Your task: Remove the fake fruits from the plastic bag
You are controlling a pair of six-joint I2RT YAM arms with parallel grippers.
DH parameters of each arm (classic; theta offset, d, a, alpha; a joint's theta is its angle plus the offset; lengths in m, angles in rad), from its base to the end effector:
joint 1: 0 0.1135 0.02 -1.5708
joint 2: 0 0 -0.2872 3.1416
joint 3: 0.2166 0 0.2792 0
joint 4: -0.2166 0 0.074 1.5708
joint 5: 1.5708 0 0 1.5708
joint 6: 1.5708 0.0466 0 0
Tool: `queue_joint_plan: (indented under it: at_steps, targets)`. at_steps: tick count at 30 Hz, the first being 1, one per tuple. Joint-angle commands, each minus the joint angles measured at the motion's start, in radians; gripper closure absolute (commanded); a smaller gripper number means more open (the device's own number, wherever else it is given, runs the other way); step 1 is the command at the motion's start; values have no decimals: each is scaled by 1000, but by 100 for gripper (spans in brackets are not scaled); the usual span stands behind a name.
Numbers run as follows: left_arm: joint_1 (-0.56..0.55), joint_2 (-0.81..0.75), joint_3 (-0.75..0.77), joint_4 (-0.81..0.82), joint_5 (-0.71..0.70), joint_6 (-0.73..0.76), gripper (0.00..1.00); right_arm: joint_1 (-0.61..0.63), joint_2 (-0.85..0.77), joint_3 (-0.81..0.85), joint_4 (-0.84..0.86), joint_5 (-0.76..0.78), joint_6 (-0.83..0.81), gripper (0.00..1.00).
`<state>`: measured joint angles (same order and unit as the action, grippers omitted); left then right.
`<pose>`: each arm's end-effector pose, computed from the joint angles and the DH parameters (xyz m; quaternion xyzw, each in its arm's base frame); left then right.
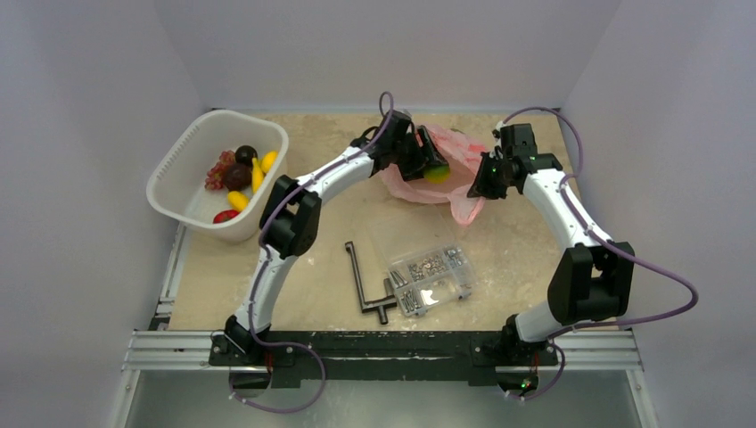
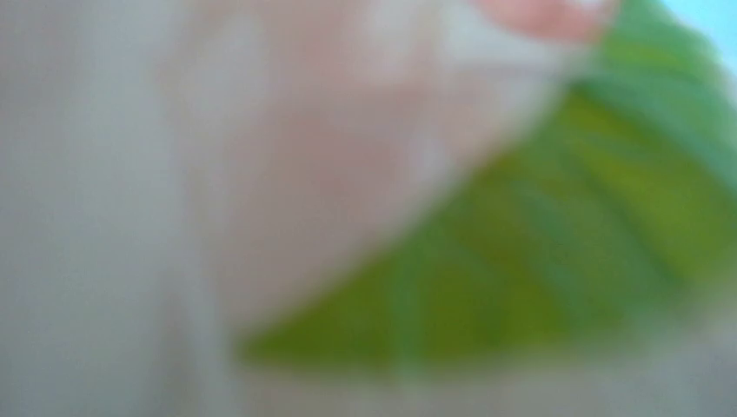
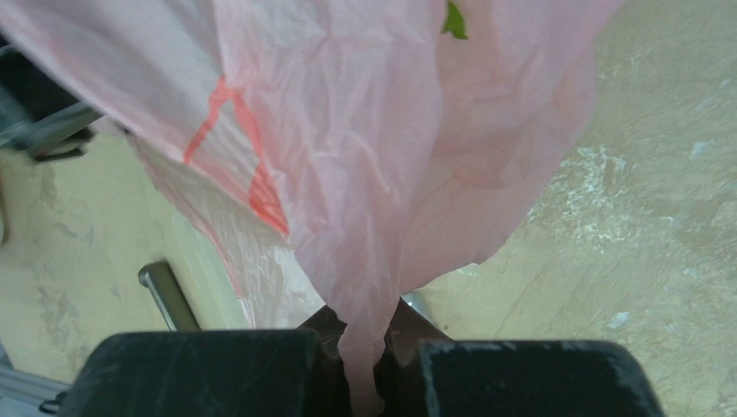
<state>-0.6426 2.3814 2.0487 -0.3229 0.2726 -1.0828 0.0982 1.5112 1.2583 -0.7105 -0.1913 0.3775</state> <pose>0.4726 -0.3694 0.2066 -0.1355 0.8805 -0.4118 0.1921 0.3477 0.0432 0.2917 0.1039 0.9446 0.1587 0.2678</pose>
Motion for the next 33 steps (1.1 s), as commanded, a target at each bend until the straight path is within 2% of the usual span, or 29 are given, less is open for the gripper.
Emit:
queue_joint_plan:
  at_steps: [1,5,10,14,18,24,29,33]
  targets:
    - [6,-163,-60,57,168,-30,100,1,-33,11,54,59,27,100]
    - [0,-217,-94,10,217,-42,100,0,-25,41,58,85,67,100]
    - [-7,-244,-83,-58,303,-43,100,-8,-42,46,95,151,205,100]
    - [-13,-317,-70,-142,300,30,100,-44,-12,59,87,172,310,100]
    - [10,-420,-65,-263,278,162,100,-61,29,94,45,202,337,100]
    - [93,-591,-114,-559,141,421,100,-63,41,105,9,223,297,100]
    - [209,-751,-231,-696,-30,560,100,-61,19,94,9,200,264,100]
    - [325,-830,-269,-801,-209,638,100,-61,18,134,-44,231,224,100]
